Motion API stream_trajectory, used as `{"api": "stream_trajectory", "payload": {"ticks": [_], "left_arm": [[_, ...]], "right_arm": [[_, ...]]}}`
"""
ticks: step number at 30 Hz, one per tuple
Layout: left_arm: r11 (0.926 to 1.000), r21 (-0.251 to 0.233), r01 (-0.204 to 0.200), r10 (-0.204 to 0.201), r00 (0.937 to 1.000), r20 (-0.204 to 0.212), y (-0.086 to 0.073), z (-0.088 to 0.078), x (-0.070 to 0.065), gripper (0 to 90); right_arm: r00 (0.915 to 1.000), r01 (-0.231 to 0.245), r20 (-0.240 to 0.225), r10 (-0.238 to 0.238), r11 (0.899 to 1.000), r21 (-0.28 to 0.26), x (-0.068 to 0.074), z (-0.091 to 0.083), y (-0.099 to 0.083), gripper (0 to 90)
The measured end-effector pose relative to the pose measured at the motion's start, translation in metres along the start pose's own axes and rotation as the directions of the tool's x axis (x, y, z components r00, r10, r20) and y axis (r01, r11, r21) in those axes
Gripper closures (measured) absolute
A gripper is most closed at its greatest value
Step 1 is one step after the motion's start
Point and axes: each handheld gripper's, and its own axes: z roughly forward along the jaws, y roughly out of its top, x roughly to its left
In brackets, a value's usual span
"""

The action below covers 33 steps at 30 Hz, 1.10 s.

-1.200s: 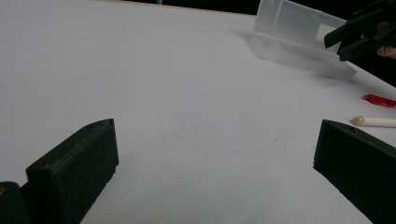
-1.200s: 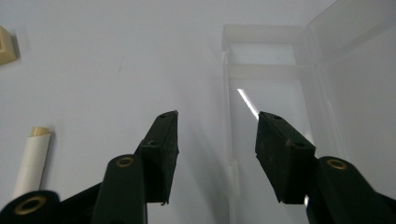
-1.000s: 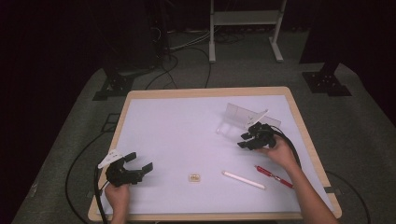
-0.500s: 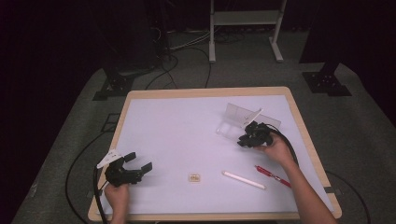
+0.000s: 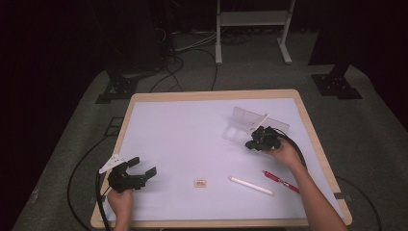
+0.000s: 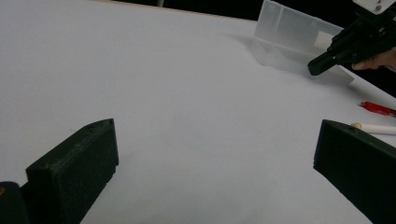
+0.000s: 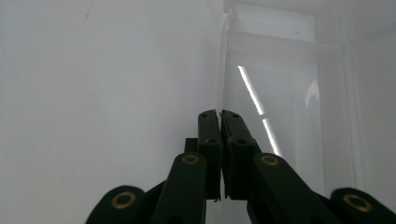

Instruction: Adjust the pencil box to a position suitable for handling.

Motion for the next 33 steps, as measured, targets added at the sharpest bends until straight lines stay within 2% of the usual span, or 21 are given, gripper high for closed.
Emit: {"api": "stream_trajectory", "payload": {"ticks": [3,6,9,16,24,28,29,33], "left_arm": [[1.0,-0.002,0.003,-0.003,1.0,0.0,0.0,0.0,0.0,0.0],[0.9999,-0.006,0.009,-0.009,1.0,0.001,0.0,-0.001,0.0,0.0],[0.9999,-0.007,0.01,-0.01,0.9999,0.003,0.0,-0.001,0.001,0.0],[0.9999,-0.01,0.013,-0.013,0.9999,0.003,0.0,-0.001,0.001,0.0],[0.9999,-0.01,0.012,-0.012,0.9999,0.002,0.0,-0.002,0.002,0.0],[0.9999,-0.011,0.011,-0.011,0.9999,0.004,0.0,-0.002,0.001,0.0],[0.9999,-0.009,0.013,-0.013,0.9999,0.002,0.0,-0.001,0.001,0.0],[0.9998,-0.01,0.016,-0.016,0.9999,0.001,0.0,-0.001,0.001,0.0]], "right_arm": [[0.9992,0.038,0.01,-0.039,0.999,0.008,0.001,-0.002,-0.001,87.1],[0.9994,0.033,0.007,-0.033,0.999,0.006,0.0,-0.004,-0.001,88.2],[0.9984,0.05,0.025,-0.05,0.999,0.007,0.001,-0.007,-0.001,88.3],[0.9973,0.065,0.033,-0.066,0.998,0.009,0.002,-0.008,0.0,88.2],[0.9957,0.087,0.034,-0.086,0.996,-0.02,0.008,-0.016,0.005,88.3],[0.9938,0.109,0.024,-0.108,0.994,-0.032,0.015,-0.022,0.014,88.2],[0.9907,0.136,0.017,-0.135,0.989,-0.051,0.021,-0.025,0.021,88.3],[0.9855,0.169,0.004,-0.169,0.983,-0.066,0.031,-0.027,0.031,88.3]]}}
